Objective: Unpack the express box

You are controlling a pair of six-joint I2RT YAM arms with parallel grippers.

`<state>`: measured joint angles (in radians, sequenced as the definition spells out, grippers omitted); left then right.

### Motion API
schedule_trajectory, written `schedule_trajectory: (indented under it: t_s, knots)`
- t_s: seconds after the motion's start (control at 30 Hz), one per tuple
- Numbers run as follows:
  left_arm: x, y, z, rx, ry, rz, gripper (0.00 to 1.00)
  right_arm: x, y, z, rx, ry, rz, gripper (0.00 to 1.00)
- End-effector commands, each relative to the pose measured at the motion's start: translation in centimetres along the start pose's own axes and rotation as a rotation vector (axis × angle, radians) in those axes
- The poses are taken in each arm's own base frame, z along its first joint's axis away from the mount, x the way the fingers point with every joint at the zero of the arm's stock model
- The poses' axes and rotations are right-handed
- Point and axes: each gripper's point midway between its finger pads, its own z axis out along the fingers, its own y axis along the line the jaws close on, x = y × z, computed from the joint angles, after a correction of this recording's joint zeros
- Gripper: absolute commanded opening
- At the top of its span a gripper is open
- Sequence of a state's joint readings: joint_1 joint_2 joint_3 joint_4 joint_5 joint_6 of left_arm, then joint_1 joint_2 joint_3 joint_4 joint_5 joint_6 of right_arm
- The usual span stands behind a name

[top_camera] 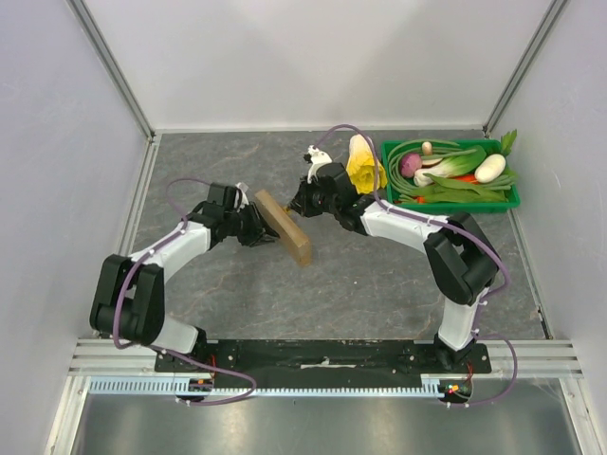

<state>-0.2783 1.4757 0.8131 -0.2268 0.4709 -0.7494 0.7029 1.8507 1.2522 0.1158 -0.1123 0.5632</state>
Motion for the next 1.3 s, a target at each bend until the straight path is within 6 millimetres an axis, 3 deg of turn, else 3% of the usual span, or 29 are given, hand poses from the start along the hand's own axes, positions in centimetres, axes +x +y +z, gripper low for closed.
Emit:
schedule_trajectory:
  t_s: [0.0, 0.23, 0.4, 0.43, 0.53, 0.6, 0.63, 0.7, 0.73, 0.8, 0.83, 0.9, 0.97, 1.1, 1.27]
  knots:
    - [-2.1, 0.6, -2.1, -0.113, -0.116, 0.104, 0.29, -3.7, 2.2, -1.8, -0.040, -0.073, -0.030, 0.00]
    - [-5.1, 0.9, -5.7, -0.250, -0.261, 0.208, 0.30, -6.4, 2.0, -4.2, 0.033, -0.136, -0.052, 0.00]
    - [-8.6, -2.3, -9.4, -0.245, -0.416, 0.305, 0.38, -8.1, 1.6, -7.0, 0.094, -0.171, -0.092, 0.00]
    - [-9.6, -3.7, -10.2, -0.218, -0.452, 0.322, 0.40, -8.0, 1.4, -7.4, 0.106, -0.166, -0.091, 0.00]
    - [-11.3, -7.1, -10.7, -0.118, -0.489, 0.401, 0.51, -8.3, 1.6, -9.5, 0.111, -0.176, -0.100, 0.00]
    - [-11.3, -8.6, -9.6, -0.051, -0.438, 0.449, 0.55, -8.8, 2.8, -11.6, 0.073, -0.198, -0.124, 0.00]
    - [-11.4, -10.2, -9.7, 0.009, -0.425, 0.473, 0.55, -7.9, 3.0, -12.1, 0.043, -0.174, -0.143, 0.00]
    - [-11.9, -11.3, -9.1, 0.048, -0.412, 0.473, 0.55, -7.5, 5.2, -14.2, -0.055, -0.178, -0.204, 0.00]
    - [-12.2, -11.9, -8.7, 0.069, -0.402, 0.469, 0.55, -5.7, 6.0, -14.4, -0.087, -0.148, -0.230, 0.00]
    - [-11.9, -13.6, -8.1, 0.163, -0.369, 0.483, 0.55, -4.3, 7.7, -15.4, -0.141, -0.133, -0.270, 0.00]
    - [-11.8, -13.6, -7.2, 0.179, -0.345, 0.479, 0.55, -2.1, 8.2, -15.3, -0.158, -0.090, -0.289, 0.00]
    - [-11.3, -14.8, -6.5, 0.263, -0.309, 0.508, 0.56, -0.3, 8.7, -15.2, -0.164, -0.063, -0.298, 0.00]
    - [-10.9, -14.7, -4.9, 0.277, -0.260, 0.524, 0.56, 2.2, 9.6, -14.8, -0.184, -0.030, -0.306, 0.00]
    - [-10.5, -14.2, -2.9, 0.261, -0.201, 0.518, 0.56, 5.1, 9.0, -12.8, -0.108, 0.016, -0.299, 0.00]
    - [-9.3, -12.9, -0.7, 0.217, -0.136, 0.528, 0.55, 5.9, 7.3, -11.5, 0.003, 0.002, -0.257, 0.00]
